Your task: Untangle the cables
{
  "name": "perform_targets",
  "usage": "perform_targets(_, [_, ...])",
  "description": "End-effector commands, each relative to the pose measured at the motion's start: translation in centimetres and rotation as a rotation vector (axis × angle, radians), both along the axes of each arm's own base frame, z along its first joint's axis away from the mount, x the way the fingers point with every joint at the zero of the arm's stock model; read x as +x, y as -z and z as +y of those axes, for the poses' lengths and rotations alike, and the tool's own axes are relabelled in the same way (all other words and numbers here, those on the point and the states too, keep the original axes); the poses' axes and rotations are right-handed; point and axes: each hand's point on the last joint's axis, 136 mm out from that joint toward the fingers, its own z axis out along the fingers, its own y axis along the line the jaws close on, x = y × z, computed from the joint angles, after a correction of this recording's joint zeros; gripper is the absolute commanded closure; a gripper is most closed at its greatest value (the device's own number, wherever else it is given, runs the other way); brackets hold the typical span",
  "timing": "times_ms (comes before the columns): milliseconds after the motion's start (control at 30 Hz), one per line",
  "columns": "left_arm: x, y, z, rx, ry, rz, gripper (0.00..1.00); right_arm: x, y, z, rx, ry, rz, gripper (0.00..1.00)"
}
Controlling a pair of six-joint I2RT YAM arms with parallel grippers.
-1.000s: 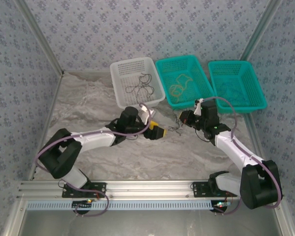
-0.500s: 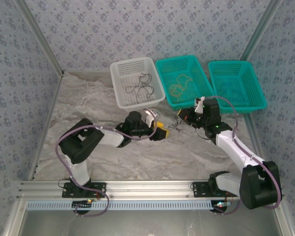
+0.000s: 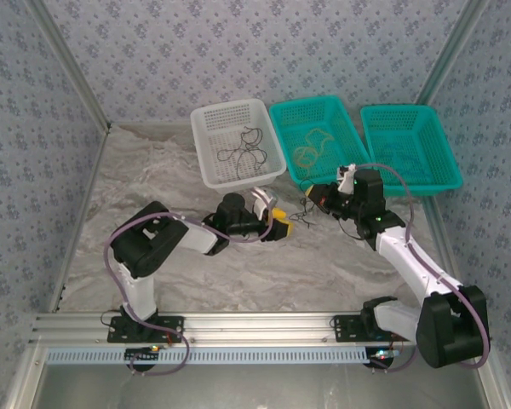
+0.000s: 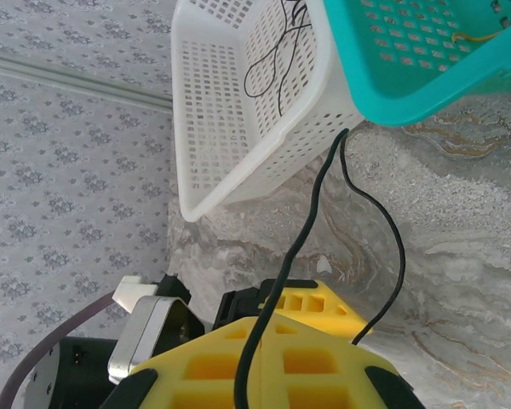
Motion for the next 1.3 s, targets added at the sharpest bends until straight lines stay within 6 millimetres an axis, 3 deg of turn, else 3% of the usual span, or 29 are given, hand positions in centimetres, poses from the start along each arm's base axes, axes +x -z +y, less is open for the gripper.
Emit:
perform_targets(0, [0.7,-1.7,-1.0,-0.052,0.026,-0.066,0.43,0.0,-2.4,0.5,0.041,-0.02,-0.053,1.0])
perform_targets(167, [0.9,-2.0,-1.6,-0.067,0.04,-0.07,0.53,0.0,-2.6,0.7,0.045,-0.026,-0.058,1.0])
perform_targets(333, [1.2,-1.9,-1.4,-0.061,0.019,-0.079,0.86,-0.1,-2.8,0.6,0.043,-0.02,-0.067,1.0])
perform_targets(433, [2.8,-1.3,0.2,-0.017,-0.124,-0.093,1.0,-0.3,-2.6,-0.4,-0.006,-0.001,-0.068,1.0])
perform_targets(500, [4.5,-1.4,2.6,0.01,-0.286,-0.111,1.0,-0.4,-2.1,-2.3,-0.113,0.042,-0.075,1.0])
perform_targets(633, [7.9,-2.4,9.1,0.114,-0.665,-0.122,1.0,-1.5,-0.7,-8.9,-0.527,0.188,-0.056,1.0])
perform_targets(767, [8.3,-3.9,12.1,0.202,-0.767,-0.122,1.0,-2.0,-1.1,-12.4,-0.713,0.28,-0.056,1.0])
perform_targets(933, [8.8,-6.5,14.5,0.194,-0.847,-0.095,1.0,-2.1,-1.3,-13.6,-0.789,0.294,-0.056,1.0])
perform_targets(1133, [9.1,-10.4,16.2,-0.013,-0.765,0.069,1.0,-1.2,-3.4,-10.0,-0.643,0.178,-0.194,1.0])
perform_targets(1200, [10.0,-10.8,19.3,-0.014,-0.862,0.125,1.0,-1.0,-3.2,-11.4,-0.687,0.243,-0.162,1.0])
perform_targets(1267, [10.6,-10.8,24.0,-0.028,-1.019,0.2,1.0,-1.3,-2.6,-13.3,-0.735,0.316,-0.107,1.0])
